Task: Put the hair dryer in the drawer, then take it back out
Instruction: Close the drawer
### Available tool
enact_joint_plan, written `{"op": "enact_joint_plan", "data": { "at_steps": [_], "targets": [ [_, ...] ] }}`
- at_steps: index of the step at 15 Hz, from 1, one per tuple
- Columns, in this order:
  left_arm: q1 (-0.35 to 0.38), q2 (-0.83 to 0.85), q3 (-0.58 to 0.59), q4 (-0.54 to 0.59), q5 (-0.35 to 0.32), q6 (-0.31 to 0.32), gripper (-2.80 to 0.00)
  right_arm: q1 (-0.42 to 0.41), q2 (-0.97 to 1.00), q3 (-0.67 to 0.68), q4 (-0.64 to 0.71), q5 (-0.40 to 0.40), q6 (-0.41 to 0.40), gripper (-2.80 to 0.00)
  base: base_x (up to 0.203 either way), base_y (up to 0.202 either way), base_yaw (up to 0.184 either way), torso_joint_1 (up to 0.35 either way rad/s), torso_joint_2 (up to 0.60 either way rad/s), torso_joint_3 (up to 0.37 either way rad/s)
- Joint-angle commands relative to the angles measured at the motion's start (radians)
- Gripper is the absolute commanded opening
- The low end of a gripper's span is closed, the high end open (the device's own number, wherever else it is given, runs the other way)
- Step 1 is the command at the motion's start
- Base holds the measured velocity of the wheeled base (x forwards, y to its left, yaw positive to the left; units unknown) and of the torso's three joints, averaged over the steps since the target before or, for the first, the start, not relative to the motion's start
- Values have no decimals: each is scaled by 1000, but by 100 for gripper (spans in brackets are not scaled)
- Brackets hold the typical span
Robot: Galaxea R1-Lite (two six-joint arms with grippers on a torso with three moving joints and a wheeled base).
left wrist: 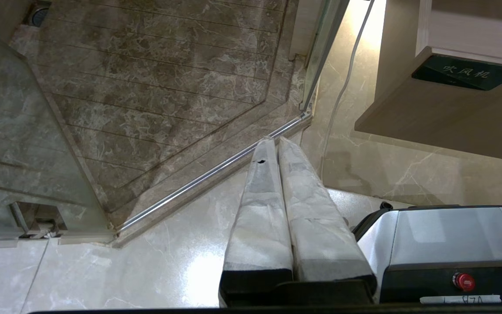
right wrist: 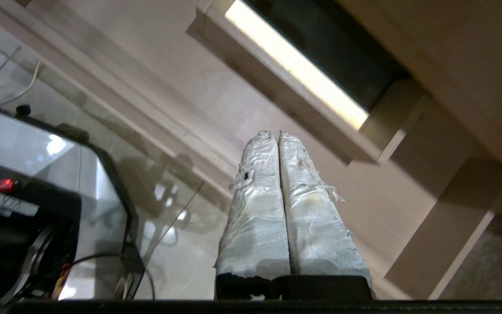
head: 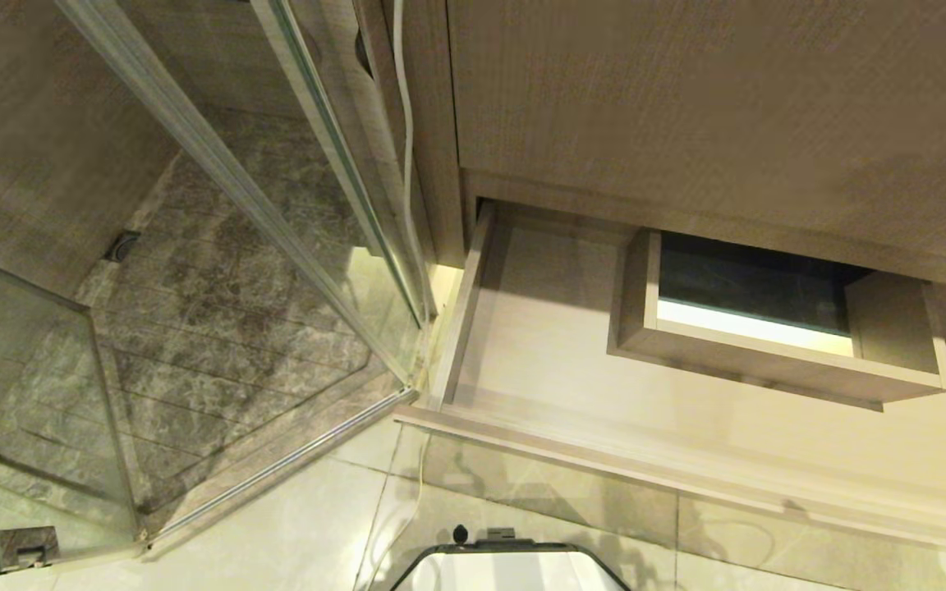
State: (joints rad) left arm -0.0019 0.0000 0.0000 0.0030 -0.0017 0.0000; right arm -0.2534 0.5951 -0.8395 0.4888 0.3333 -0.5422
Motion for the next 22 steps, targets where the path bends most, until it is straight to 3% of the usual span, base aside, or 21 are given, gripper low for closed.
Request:
{"op": "enact_joint_plan", "data": {
  "at_steps": [1, 7, 9, 13, 16, 22],
  "targets": [
    [-1, 0, 2, 0, 0, 0, -280, -8, 28, 9, 17, -1, -1, -280, 0, 0, 0, 0, 0, 0],
    [0, 0, 2, 0, 0, 0, -280, -159, 243, 32, 227, -18, -3, -280, 0, 0, 0, 0, 0, 0],
    [0, 0, 2, 0, 0, 0, -280, -222, 389, -1, 284, -82, 0, -280, 0, 0, 0, 0, 0, 0],
    [-1, 0, 2, 0, 0, 0, -280, -309, 597, -45, 306, -295, 0, -280, 0, 0, 0, 0, 0, 0],
    [0, 0, 2, 0, 0, 0, -280, -323, 715, -74, 301, -330, 0, -280, 0, 0, 0, 0, 0, 0],
    [0, 0, 1, 0, 0, 0, -280, -323, 922, -62, 218, -488, -19, -280, 0, 0, 0, 0, 0, 0]
  ]
}}
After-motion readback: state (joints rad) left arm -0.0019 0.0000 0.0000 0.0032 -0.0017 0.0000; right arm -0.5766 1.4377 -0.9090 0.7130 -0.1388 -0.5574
